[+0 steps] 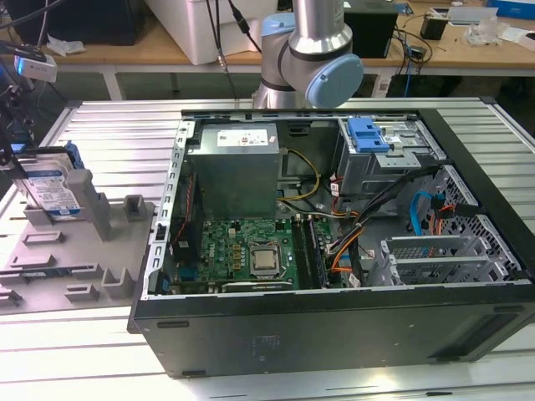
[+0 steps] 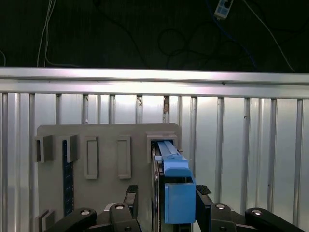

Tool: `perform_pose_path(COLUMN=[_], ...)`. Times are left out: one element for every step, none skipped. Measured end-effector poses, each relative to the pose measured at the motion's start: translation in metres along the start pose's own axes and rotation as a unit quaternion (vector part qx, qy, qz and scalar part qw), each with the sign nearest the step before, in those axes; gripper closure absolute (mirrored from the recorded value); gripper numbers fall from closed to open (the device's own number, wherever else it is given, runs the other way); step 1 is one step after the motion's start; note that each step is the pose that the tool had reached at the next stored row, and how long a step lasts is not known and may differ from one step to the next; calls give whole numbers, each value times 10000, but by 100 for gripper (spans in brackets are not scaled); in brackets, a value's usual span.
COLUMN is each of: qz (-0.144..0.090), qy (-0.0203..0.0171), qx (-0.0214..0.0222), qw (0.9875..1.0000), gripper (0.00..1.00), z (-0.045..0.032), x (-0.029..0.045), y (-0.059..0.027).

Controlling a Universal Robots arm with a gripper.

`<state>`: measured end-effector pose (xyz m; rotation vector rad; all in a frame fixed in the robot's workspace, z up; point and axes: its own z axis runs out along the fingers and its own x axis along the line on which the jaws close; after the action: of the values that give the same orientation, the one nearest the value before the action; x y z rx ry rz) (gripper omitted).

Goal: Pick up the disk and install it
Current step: 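Pick up the disk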

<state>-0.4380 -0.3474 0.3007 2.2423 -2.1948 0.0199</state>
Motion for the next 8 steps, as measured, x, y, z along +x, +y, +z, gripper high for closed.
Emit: perform_pose_path(qz=[0, 0, 0, 0, 0, 0, 0, 1], qy=[2, 7, 11, 14, 15, 15, 15, 15], qx=[0, 0, 0, 0, 0, 0, 0, 0], qw=[10000, 10000, 10000, 10000, 10000, 10000, 10000, 10000], gripper=[43, 43, 43, 43, 43, 43, 43, 43], z=[0, 0, 0, 0, 0, 0, 0, 1], x=[0, 0, 0, 0, 0, 0, 0, -5], y=[0, 0, 0, 0, 0, 0, 0, 0])
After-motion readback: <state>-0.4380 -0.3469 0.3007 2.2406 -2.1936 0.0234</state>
